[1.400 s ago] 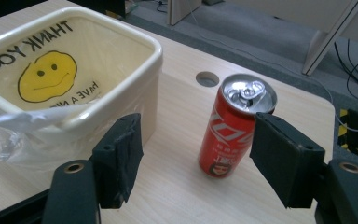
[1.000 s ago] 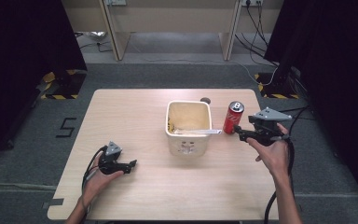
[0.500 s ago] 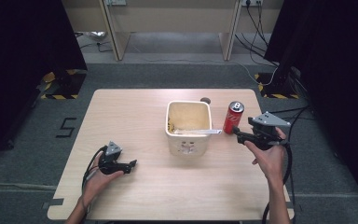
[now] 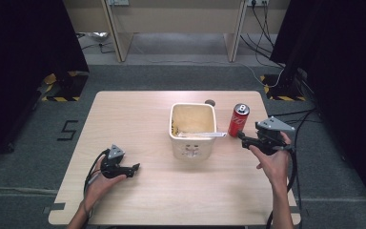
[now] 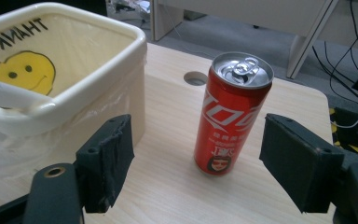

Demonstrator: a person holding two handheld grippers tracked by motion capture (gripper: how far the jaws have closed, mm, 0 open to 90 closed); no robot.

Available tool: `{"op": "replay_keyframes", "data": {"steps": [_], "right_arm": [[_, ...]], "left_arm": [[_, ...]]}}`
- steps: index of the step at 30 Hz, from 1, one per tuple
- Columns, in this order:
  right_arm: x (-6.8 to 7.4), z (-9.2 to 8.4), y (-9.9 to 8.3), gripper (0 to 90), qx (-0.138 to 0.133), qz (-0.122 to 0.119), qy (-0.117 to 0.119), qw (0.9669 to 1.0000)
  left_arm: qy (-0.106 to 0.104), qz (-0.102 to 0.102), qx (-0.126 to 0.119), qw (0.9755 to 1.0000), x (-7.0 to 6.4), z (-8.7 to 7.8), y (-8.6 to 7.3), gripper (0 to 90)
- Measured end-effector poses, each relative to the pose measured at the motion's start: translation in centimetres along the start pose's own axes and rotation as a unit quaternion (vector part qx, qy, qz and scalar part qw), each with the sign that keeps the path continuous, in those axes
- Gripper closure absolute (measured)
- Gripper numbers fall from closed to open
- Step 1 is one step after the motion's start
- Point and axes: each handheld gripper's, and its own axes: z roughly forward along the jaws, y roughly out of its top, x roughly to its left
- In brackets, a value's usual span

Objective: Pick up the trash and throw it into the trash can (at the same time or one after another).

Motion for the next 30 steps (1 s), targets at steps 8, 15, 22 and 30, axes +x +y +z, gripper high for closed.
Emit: {"op": "replay_keyframes", "data": {"steps": [8, 15, 22, 30], "right_arm": [[-0.5, 1.2, -1.1, 24.9, 0.027, 0.004, -0.004, 0.9996], [-0.9, 1.9, -1.7, 24.8, 0.038, 0.005, -0.008, 0.9992], [-1.3, 2.9, -2.3, 23.6, 0.047, 0.007, -0.012, 0.9988], [-1.8, 3.7, -2.9, 21.4, 0.051, 0.012, -0.018, 0.9985]], "left_arm": [[0.0, 0.0, 0.0, 1.0, 0.0, 0.0, 0.0, 15.3], [0.0, 0.0, 0.0, 1.0, 0.0, 0.0, 0.0, 15.3], [0.0, 0.0, 0.0, 1.0, 0.0, 0.0, 0.0, 15.3], [0.0, 0.0, 0.0, 1.0, 0.0, 0.0, 0.0, 15.3]]}}
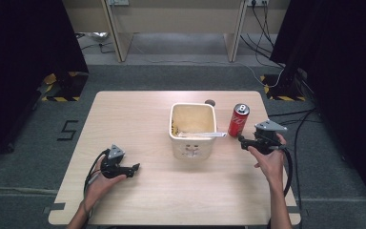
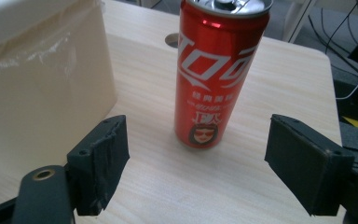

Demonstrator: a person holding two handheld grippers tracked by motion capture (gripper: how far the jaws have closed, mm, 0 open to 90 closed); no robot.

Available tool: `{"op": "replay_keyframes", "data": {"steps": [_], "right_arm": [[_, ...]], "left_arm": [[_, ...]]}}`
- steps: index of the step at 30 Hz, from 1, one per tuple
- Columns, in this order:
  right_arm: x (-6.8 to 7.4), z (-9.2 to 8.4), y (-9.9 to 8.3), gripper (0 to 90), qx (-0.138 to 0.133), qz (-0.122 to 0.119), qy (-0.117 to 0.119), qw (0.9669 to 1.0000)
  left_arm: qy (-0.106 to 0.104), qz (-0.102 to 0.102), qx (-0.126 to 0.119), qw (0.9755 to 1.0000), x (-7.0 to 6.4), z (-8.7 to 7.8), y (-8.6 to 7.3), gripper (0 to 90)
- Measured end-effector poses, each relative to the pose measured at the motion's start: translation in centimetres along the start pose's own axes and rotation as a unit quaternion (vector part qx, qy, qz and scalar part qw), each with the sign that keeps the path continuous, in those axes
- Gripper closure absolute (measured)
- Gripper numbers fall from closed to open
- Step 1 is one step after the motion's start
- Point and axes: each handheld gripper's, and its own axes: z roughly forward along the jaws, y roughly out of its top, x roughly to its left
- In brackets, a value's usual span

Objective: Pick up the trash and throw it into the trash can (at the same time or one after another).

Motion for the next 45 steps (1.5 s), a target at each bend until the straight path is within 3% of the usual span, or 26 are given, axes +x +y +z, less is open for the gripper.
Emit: {"op": "replay_keyframes", "data": {"steps": [6, 45], "right_arm": [[-0.2, 0.7, -0.3, 21.4, 0.008, 0.002, -0.001, 1.0], [-0.6, 3.2, 0.7, 20.5, -0.012, 0.011, -0.002, 0.9999]], "left_arm": [[0.0, 0.0, 0.001, 1.0, 0.0, 0.0, 0.0, 15.3], [0.0, 0.0, 0.0, 1.0, 0.0, 0.0, 0.0, 15.3]]}}
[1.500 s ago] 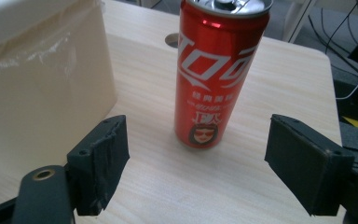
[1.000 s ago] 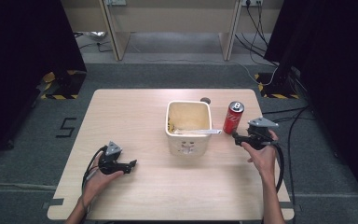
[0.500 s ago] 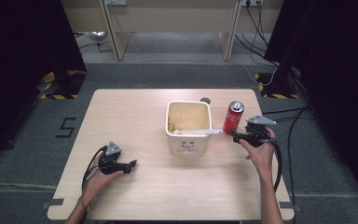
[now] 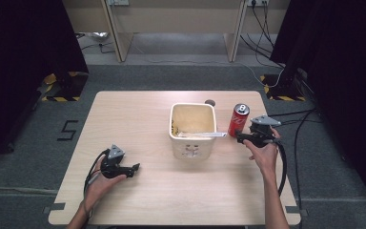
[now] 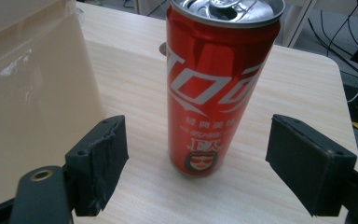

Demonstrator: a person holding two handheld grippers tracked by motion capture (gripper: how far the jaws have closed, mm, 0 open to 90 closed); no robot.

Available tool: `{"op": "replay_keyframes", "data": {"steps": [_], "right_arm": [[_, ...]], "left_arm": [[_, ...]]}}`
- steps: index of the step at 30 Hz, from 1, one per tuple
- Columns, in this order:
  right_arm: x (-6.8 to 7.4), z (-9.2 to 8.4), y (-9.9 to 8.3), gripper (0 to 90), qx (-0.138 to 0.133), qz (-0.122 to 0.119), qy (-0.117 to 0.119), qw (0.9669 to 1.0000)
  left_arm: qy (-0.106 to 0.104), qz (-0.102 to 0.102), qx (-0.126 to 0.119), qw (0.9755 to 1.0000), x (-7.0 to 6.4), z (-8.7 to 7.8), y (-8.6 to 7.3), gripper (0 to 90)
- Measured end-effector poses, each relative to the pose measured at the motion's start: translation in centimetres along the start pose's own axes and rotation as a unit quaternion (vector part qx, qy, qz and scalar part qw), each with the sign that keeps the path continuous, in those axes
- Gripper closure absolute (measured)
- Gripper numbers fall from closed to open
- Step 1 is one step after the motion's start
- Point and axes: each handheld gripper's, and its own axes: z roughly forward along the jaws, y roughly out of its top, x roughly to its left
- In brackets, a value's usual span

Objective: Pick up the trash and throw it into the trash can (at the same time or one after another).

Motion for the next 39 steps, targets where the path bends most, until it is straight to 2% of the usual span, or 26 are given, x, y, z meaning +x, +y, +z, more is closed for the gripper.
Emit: {"op": "replay_keyframes", "data": {"steps": [8, 19, 21, 25, 29, 32, 36, 39], "right_arm": [[0.0, 0.8, 0.1, 20.5, -0.002, 0.005, -0.001, 1.0], [-0.6, 2.1, 0.1, 20.1, -0.001, 0.029, -0.002, 0.9996], [-0.7, 2.2, 0.2, 19.8, 0.004, 0.023, -0.003, 0.9997], [-0.7, 2.0, 1.3, 19.8, -0.008, 0.015, -0.009, 0.9998], [-0.6, 2.2, 2.1, 19.8, -0.008, 0.011, -0.009, 0.9999], [-0.5, 2.4, 2.5, 19.8, -0.011, 0.013, -0.006, 0.9998], [-0.4, 2.9, 2.8, 19.7, 0.003, 0.015, -0.015, 0.9998], [-0.6, 3.4, 3.0, 19.5, -0.004, 0.018, -0.007, 0.9998]], "left_arm": [[0.0, 0.0, 0.0, 1.0, 0.0, 0.0, 0.0, 15.3], [0.0, 0.0, 0.0, 1.0, 0.0, 0.0, 0.0, 15.3], [0.0, 0.0, 0.0, 1.0, 0.0, 0.0, 0.0, 15.3], [0.0, 0.0, 0.0, 1.0, 0.0, 0.0, 0.0, 15.3], [0.0, 0.0, 0.0, 1.0, 0.0, 0.0, 0.0, 15.3], [0.0, 0.0, 0.0, 1.0, 0.0, 0.0, 0.0, 15.3], [0.0, 0.0, 0.0, 1.0, 0.0, 0.0, 0.0, 15.3], [0.0, 0.0, 0.0, 1.0, 0.0, 0.0, 0.0, 15.3]]}}
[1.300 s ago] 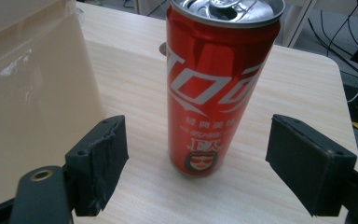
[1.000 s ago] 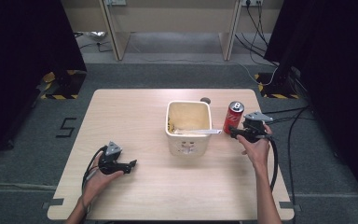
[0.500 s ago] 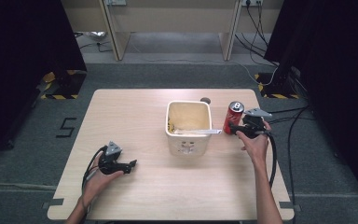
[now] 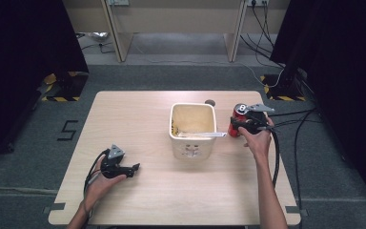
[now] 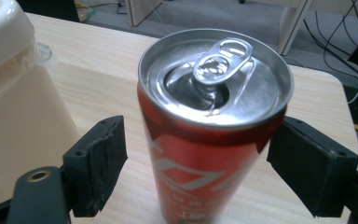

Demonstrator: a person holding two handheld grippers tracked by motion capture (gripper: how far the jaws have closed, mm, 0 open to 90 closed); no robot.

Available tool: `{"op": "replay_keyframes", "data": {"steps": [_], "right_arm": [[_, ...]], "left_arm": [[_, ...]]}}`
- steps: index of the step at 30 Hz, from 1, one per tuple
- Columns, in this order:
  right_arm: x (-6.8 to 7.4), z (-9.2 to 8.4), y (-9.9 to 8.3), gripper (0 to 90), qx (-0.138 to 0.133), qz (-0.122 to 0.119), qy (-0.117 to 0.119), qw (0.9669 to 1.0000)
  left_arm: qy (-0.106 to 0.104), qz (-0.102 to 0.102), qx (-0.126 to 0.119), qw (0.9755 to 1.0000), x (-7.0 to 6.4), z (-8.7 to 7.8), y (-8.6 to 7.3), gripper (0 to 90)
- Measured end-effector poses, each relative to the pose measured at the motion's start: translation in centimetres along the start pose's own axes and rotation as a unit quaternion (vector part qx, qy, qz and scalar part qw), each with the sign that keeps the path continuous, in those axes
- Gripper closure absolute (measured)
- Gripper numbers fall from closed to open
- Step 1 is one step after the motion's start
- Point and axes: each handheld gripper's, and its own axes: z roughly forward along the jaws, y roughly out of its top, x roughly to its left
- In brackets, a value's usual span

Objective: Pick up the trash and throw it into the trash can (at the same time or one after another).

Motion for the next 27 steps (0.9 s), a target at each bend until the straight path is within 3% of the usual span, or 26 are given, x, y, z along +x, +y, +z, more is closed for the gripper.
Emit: {"op": "replay_keyframes", "data": {"steps": [5, 14, 21, 27], "right_arm": [[-0.2, 0.6, 0.0, 19.5, -0.005, 0.012, 0.006, 0.9999], [-0.5, 1.1, -0.3, 20.7, -0.012, 0.009, 0.009, 0.9998], [-0.5, 1.3, -0.4, 33.5, -0.01, -0.001, 0.007, 0.9999], [-0.5, 1.1, -0.4, 33.8, -0.01, -0.011, 0.006, 0.9999]], "left_arm": [[0.0, 0.0, 0.0, 1.0, 0.0, 0.0, 0.0, 15.3], [0.0, 0.0, 0.0, 1.0, 0.0, 0.0, 0.0, 15.3], [0.0, 0.0, 0.0, 1.0, 0.0, 0.0, 0.0, 15.3], [0.0, 0.0, 0.0, 1.0, 0.0, 0.0, 0.0, 15.3]]}}
